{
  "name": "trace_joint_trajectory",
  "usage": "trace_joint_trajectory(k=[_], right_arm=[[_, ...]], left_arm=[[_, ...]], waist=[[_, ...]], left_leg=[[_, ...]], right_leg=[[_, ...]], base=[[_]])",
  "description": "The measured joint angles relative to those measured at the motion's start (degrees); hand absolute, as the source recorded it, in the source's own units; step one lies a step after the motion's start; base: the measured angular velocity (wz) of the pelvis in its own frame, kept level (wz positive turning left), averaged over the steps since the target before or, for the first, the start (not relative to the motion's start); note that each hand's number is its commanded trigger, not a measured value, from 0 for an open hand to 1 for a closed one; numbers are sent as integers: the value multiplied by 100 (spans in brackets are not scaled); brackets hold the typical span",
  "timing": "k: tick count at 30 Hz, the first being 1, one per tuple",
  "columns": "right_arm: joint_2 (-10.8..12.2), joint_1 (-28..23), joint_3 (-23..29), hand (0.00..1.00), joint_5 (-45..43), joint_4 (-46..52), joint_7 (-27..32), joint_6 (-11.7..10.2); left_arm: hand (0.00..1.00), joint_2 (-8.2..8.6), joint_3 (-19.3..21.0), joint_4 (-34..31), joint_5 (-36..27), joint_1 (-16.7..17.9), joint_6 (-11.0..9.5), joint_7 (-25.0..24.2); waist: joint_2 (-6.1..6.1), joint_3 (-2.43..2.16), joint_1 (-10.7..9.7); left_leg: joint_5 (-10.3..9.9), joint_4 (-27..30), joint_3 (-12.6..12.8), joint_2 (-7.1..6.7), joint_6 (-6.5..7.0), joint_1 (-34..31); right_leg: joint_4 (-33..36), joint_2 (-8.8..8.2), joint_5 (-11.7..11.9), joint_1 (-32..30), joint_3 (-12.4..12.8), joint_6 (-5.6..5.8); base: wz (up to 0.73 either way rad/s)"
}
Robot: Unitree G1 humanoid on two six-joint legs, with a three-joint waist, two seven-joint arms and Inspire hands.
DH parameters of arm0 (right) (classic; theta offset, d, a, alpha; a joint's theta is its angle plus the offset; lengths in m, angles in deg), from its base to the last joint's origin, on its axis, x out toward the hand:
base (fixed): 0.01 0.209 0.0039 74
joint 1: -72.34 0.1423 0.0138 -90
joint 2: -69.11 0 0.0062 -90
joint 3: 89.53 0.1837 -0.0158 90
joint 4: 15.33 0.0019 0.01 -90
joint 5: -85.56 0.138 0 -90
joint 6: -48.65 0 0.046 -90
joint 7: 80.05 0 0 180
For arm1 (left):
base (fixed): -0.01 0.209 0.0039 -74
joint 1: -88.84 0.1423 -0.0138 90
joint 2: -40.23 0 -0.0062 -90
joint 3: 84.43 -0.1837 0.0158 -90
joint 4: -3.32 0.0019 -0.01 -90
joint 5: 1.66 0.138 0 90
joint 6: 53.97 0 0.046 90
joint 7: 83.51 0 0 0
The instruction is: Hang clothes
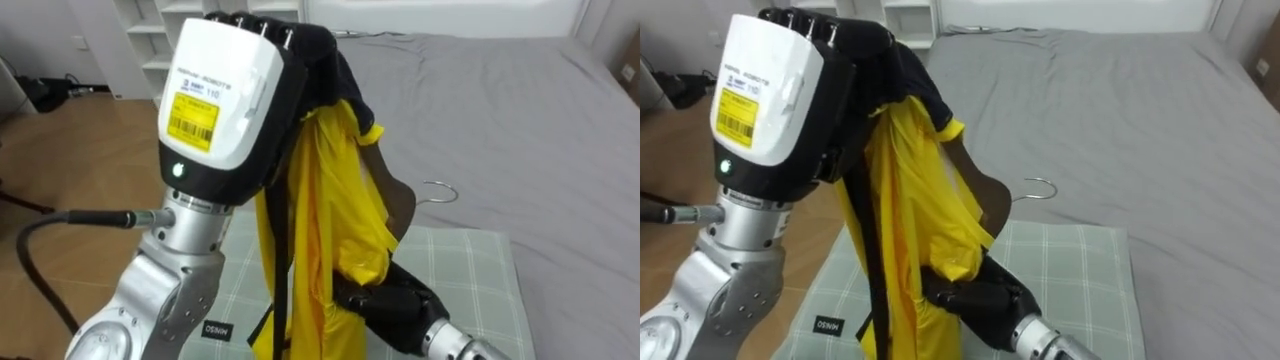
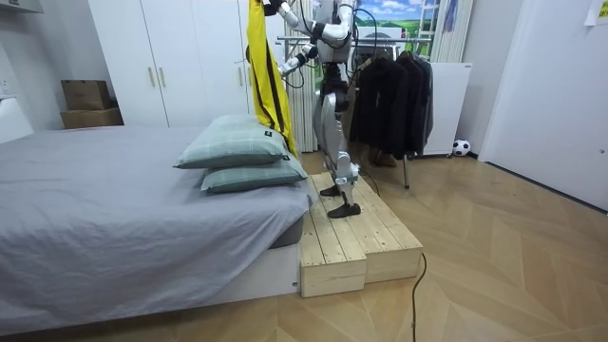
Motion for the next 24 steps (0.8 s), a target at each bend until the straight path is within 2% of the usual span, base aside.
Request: trace_joint_trajectory(k=[1, 2, 3, 4, 5, 6, 7, 8, 9, 10, 11, 12, 13, 14, 15, 17, 20, 24], right_arm=[[-37, 0, 17, 100, -130, 2, 34, 0], [-85, 1, 96, 100, -359, 3, 57, 0], [-103, 6, 221, 100, -515, 5, 113, -29], [-129, 3, 286, 100, -583, 3, 134, -59], [-177, -5, 443, 100, -795, -26, 160, -69], [-188, -4, 581, 100, -1018, -75, 206, -77], [-179, 35, 617, 100, -1162, -64, 248, -78], [-210, 80, 640, 100, -1402, 14, 313, -88], [-268, 65, 725, 100, -1524, 6, 382, -116], [-311, 59, 778, 100, -1555, -7, 440, -116], [-389, 57, 917, 100, -1601, -47, 579, -116], [-468, 56, 1086, 100, -1664, -45, 677, -118], [-517, 46, 1164, 100, -1703, -46, 743, -119], [-524, 12, 1271, 100, -1868, -44, 800, -118], [-524, 14, 1284, 100, -2081, -40, 820, -117], [-523, 13, 1316, 100, -2393, -39, 827, -117], [-520, -12, 1441, 100, -2941, -37, 936, -116], [-522, -53, 1543, 100, -3288, 61, 984, -116]], left_arm=[[100, -30, -3, 11, -1, 23, -11, 3], [82, -112, -4, 16, -1, 60, -26, 25], [6, -160, -8, 32, 1, 66, -30, 44], [0, -159, -8, 38, 0, 67, -34, 45], [0, -137, -8, 39, 2, 87, -69, 45], [0, -156, -2, 46, -7, 133, -152, 59], [0, -217, 16, 48, -2, 145, -176, 85], [0, -309, 45, 138, -1, 166, -202, 138], [0, -317, 55, 258, -15, 144, -254, 134], [0, -316, 67, 281, -51, 147, -270, 135], [0, -314, 67, 285, -260, 161, -314, 140], [0, -295, 67, 293, -489, 153, -364, 163], [0, -295, 68, 326, -596, 165, -397, 192], [0, -297, 76, 403, -784, 256, -430, 265], [0, -297, 125, 497, -923, 371, -429, 332], [0, -264, 245, 637, -1033, 451, -428, 394], [0, -116, 522, 678, -1183, 582, -438, 395], [0, -94, 714, 757, -1512, 737, -461, 307]], waist=[[-7, -3, -1], [-84, -49, -19], [-122, -57, -88], [-118, -56, -129], [-56, -47, -146], [-21, -57, -91], [-53, -61, -43], [-68, -84, -190], [-70, -80, -358], [-88, -71, -385], [-168, -32, -390], [-152, -41, -414], [-204, -24, -391], [-300, -46, -287], [-353, -74, -196], [-385, -90, -225], [-389, -92, -290], [-392, -90, -306]], left_leg=[[2, 3, -94, 6, -1, 35], [0, 9, -100, -32, -4, 47], [-2, -8, -35, -63, -3, 56], [-2, -29, -24, -66, -2, 76], [39, -158, -194, 8, 22, 190], [67, -205, -588, 140, 15, 250], [59, -189, -704, 169, 2, 234], [-19, -151, -755, 222, -112, 158], [-3, -153, -484, 252, -187, 145], [-10, -150, -273, 254, -209, 147], [-8, -108, 132, 257, -228, 71], [54, -196, 298, 241, -229, -151], [125, -182, 430, 238, -134, -210], [280, -174, 571, 198, -100, -131], [292, -169, 588, 176, -99, -86], [289, -195, 582, 125, -98, -26], [289, -198, 597, 89, -97, 7], [287, -216, 626, 89, -95, 142]], right_leg=[[9, 6, -2, 5, 1, 1], [-104, -13, 6, 147, 13, -3], [-231, -29, 14, 253, 9, -8], [-208, -33, 14, 254, 23, -8], [117, -10, -16, 56, 14, 5], [185, 133, -202, -256, 184, -45], [-97, 230, -89, -393, 271, -177], [-380, 305, 367, -444, 249, -312], [-381, 299, 453, -368, 168, -326], [-383, 288, 453, -330, 232, -326], [-403, 272, 452, -296, 566, -325], [-408, 247, 435, -310, 882, -296], [-386, 234, 410, -319, 976, -256], [-317, 209, 384, -387, 961, -213], [-316, 241, 384, -383, 885, -212], [-320, 226, 385, -305, 728, -214], [-325, 188, 384, -244, 693, -213], [-324, 185, 380, -118, 666, -206]], base=[[-19], [-3], [6], [9], [-25], [-51], [-50], [0], [20], [24], [19], [23], [10], [-23], [-30], [0], [6], [0]])
